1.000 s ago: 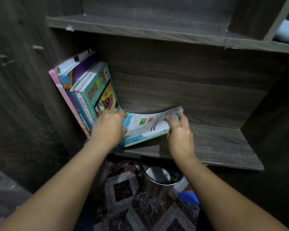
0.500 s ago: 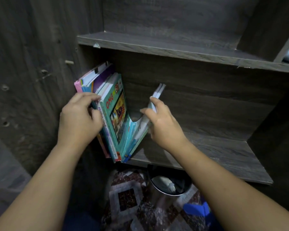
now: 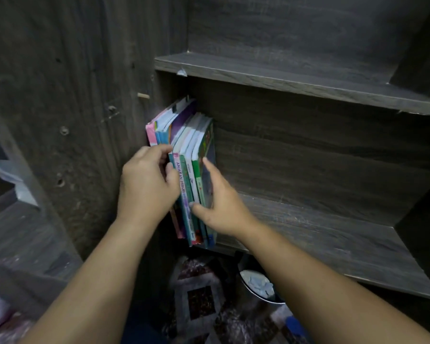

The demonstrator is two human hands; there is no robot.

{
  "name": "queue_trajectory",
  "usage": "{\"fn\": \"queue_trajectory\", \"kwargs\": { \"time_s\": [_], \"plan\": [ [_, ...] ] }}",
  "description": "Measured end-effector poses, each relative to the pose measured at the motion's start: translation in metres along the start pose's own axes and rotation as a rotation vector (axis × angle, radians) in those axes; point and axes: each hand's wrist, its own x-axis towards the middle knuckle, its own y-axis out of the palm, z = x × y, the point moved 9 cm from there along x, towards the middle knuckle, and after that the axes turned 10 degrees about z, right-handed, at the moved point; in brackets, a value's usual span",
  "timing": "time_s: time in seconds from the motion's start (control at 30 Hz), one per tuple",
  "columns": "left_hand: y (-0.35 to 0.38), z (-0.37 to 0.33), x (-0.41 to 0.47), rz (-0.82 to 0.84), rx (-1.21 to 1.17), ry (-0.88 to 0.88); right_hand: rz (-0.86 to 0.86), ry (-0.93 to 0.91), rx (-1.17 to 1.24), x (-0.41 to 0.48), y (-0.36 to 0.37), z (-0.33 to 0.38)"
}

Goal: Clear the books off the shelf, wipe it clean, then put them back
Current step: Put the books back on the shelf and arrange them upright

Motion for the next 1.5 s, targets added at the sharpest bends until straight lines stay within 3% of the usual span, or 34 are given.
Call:
{"fn": "queue_trajectory", "kwargs": {
  "time_s": [0.2, 0.3, 0.67, 0.83, 0.93, 1.1, 1.37, 1.5],
  "plan": [
    [0.002, -0.001, 0.002, 0.051, -0.064, -0.031, 0.168, 0.325, -0.039, 0.0, 0.032, -0.041],
    [0.003, 0.001, 0.003, 0.059, -0.105, -0.066, 0.197, 0.388, -0.042, -0.001, 0.042, -0.052],
    [0.011, -0.007, 0.004, 0.033, -0.135, -0.055, 0.009, 0.181, 0.126, -0.014, 0.042, -0.056],
    [0.01, -0.008, 0.0, -0.06, -0.079, -0.088, 0.189, 0.25, 0.156, -0.001, 0.049, -0.066],
    [0.007, -0.006, -0.006, -0.097, -0.051, -0.169, 0.32, 0.346, 0.037, 0.005, 0.048, -0.071],
    [0.01, -0.008, -0.006, -0.057, 0.001, -0.139, 0.283, 0.379, 0.008, 0.001, 0.046, -0.072],
    [0.021, -0.022, -0.01, 0.011, 0.327, -0.061, 0.117, 0.077, -0.041, 0.02, -0.002, -0.026],
    [0.027, -0.028, -0.012, 0.06, 0.43, -0.075, 0.105, 0.073, -0.058, 0.022, -0.033, -0.01]
  ]
}}
